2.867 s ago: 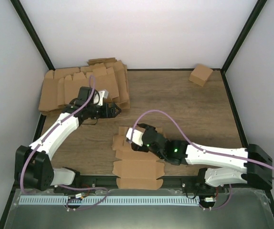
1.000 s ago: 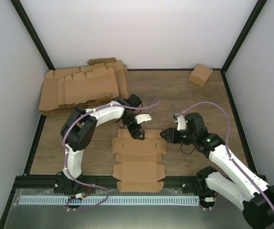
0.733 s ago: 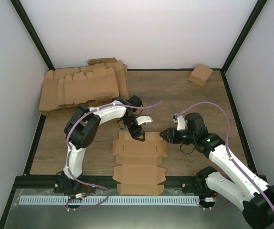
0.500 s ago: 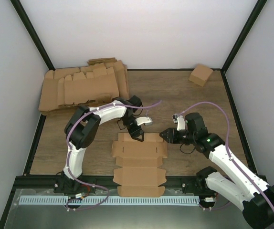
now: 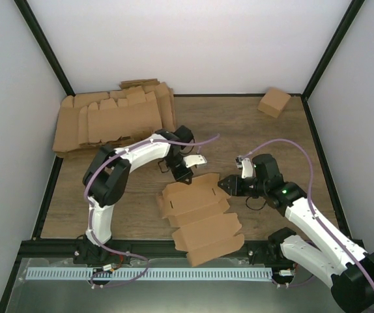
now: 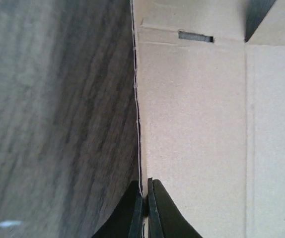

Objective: Fold the paper box

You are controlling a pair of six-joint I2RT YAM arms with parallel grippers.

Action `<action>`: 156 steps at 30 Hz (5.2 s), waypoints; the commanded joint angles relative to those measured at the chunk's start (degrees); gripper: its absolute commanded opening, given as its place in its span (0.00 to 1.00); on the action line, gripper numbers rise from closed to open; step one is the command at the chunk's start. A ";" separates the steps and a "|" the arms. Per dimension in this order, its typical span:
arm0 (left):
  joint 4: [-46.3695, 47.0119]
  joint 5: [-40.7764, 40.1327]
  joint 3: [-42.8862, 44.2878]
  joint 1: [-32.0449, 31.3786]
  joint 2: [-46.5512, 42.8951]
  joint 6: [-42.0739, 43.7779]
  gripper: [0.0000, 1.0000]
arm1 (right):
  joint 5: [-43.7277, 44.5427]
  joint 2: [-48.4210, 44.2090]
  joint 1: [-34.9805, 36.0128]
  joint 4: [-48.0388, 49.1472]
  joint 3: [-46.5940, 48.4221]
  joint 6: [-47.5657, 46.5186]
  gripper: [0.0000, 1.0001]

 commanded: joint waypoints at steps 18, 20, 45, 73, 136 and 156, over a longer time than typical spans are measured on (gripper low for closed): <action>10.40 -41.28 -6.87 -9.07 -21.45 -12.96 0.04 | -12.04 7.43 -0.33 12.79 3.57 6.70 0.30; 12.73 -45.02 -9.41 -11.12 -22.25 -14.39 0.04 | -14.10 8.87 -0.33 16.13 3.02 8.78 0.30; 29.21 -62.87 -22.36 -22.55 -26.37 -20.25 0.04 | 5.28 12.15 -0.42 23.48 3.64 48.27 0.60; 30.64 -66.52 -22.78 -26.17 -24.01 -21.01 0.04 | 3.36 26.49 -0.42 30.03 9.15 51.64 0.37; 31.67 -6.30 -34.19 11.78 -29.55 -45.97 1.00 | -17.69 18.30 1.00 38.28 -10.75 14.67 0.01; 34.21 -1.65 -35.73 12.16 -20.97 -43.11 1.00 | -7.83 26.26 7.28 35.00 -15.21 12.39 0.01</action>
